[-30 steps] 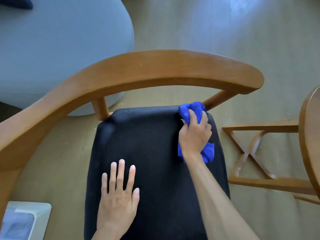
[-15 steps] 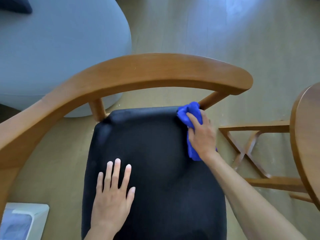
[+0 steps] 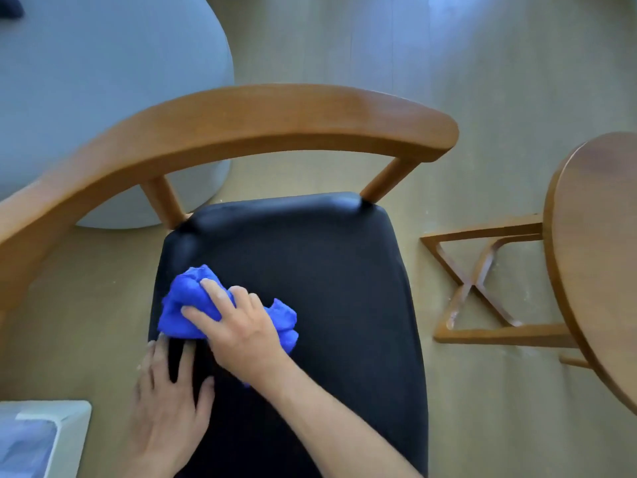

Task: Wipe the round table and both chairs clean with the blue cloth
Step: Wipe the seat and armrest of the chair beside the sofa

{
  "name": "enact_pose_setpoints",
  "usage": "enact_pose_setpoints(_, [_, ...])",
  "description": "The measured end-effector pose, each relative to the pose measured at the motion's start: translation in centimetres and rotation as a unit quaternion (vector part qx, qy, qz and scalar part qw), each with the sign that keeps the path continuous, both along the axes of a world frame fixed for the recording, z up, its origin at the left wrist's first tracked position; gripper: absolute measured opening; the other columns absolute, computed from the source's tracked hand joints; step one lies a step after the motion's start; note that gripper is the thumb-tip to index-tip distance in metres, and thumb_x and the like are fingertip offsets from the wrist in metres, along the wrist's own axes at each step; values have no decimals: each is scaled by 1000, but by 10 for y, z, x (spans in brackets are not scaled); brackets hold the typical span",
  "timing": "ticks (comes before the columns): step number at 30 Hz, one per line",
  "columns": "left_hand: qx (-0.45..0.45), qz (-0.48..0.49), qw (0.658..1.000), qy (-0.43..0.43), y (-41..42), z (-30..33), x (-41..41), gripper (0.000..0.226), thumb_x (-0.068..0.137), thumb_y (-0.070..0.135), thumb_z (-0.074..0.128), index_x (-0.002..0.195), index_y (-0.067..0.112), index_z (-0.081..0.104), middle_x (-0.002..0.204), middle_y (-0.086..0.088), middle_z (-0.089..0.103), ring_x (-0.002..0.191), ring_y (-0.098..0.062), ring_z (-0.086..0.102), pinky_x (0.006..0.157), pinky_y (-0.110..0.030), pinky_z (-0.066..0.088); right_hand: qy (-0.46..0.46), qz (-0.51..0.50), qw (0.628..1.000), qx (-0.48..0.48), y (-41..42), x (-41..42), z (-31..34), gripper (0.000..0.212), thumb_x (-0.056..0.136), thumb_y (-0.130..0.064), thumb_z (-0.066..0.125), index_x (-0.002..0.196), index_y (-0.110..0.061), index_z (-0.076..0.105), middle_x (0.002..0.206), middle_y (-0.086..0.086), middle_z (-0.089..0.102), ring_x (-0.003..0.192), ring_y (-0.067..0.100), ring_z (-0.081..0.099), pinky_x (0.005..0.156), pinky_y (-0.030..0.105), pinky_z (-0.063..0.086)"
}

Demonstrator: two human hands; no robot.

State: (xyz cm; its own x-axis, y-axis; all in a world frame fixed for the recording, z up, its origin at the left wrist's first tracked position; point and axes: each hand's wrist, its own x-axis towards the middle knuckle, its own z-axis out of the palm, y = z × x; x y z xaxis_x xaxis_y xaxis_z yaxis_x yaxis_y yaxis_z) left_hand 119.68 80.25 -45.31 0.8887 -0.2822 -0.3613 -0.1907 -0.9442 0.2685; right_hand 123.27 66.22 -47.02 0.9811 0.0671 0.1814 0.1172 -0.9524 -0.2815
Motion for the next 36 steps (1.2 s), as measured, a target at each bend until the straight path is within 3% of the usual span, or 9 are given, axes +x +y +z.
enact_pose_setpoints(4, [21, -37, 999, 23, 1, 8, 0, 77, 83, 60, 28, 137, 6, 40, 146, -25, 29, 132, -41, 30, 88, -59, 48, -1, -39, 999, -4, -117, -38, 4, 49, 73, 1, 53, 113, -26, 61, 133, 11, 55, 80, 33, 54, 67, 39, 46])
enact_pose_setpoints(6, [30, -36, 998, 29, 0, 6, 0, 80, 78, 60, 32, 139, 8, 38, 148, -23, 25, 134, -40, 28, 84, -57, 51, -9, -169, 986, -7, -180, -54, 9, 49, 74, 1, 57, 117, -23, 65, 132, 16, 56, 86, 39, 59, 73, 41, 51])
enact_pose_setpoints(10, [41, -38, 998, 24, 5, -2, 0, 85, 86, 71, 9, 141, 11, 34, 151, -20, 23, 137, -39, 27, 79, -52, 54, 45, -447, 893, 29, -225, -63, 15, 38, 93, -10, 52, 129, -18, 60, 139, 19, 46, 116, 44, 50, 95, 41, 41])
enact_pose_setpoints(15, [7, -31, 1000, -1, 9, -12, -6, 78, 80, 56, 50, 140, 8, 36, 151, -21, 21, 137, -42, 25, 87, -57, 50, 19, -217, 975, 31, -105, -143, 6, 29, 96, -10, 46, 116, -15, 67, 125, 14, 56, 94, 32, 54, 84, 47, 49])
enact_pose_setpoints(19, [-3, -26, 1000, -17, 6, -14, -4, 80, 70, 40, 70, 135, 4, 40, 145, -26, 26, 131, -47, 30, 87, -60, 50, 12, 11, 998, -61, -88, -180, 13, 53, 78, 3, 42, 119, -27, 57, 135, 9, 45, 85, 28, 54, 66, 37, 47])
enact_pose_setpoints(23, [8, -32, 999, -19, 3, -14, -4, 91, 59, 34, 86, 133, 3, 42, 143, -28, 31, 129, -48, 34, 86, -59, 49, -6, -26, 997, -73, -136, -83, 16, 58, 72, 6, 49, 119, -27, 55, 140, 13, 46, 86, 34, 53, 69, 38, 46])
enact_pose_setpoints(28, [7, -16, 1000, 0, 4, -11, -2, 87, 64, 41, 82, 137, 9, 44, 148, -19, 26, 135, -40, 29, 86, -53, 50, 3, -281, 960, -7, -121, 40, 14, 46, 76, -3, 62, 119, -18, 64, 132, 17, 56, 71, 34, 50, 64, 41, 50])
enact_pose_setpoints(32, [-50, 58, 997, 30, 4, 3, 2, 66, 81, 27, 69, 141, 18, 44, 154, -8, 23, 140, -28, 20, 101, -45, 41, 25, -102, 994, -22, -49, -20, 15, 46, 72, 1, 50, 109, -21, 66, 130, 13, 57, 70, 29, 46, 62, 38, 43])
enact_pose_setpoints(36, [-126, 121, 984, 18, 12, 8, 22, 51, 84, -11, 48, 123, 18, 64, 140, -6, 48, 124, -30, 42, 98, -43, 43, 80, 106, 991, -30, 3, -145, 18, 44, 86, -5, 37, 108, -31, 65, 135, 9, 53, 78, 27, 52, 62, 34, 41])
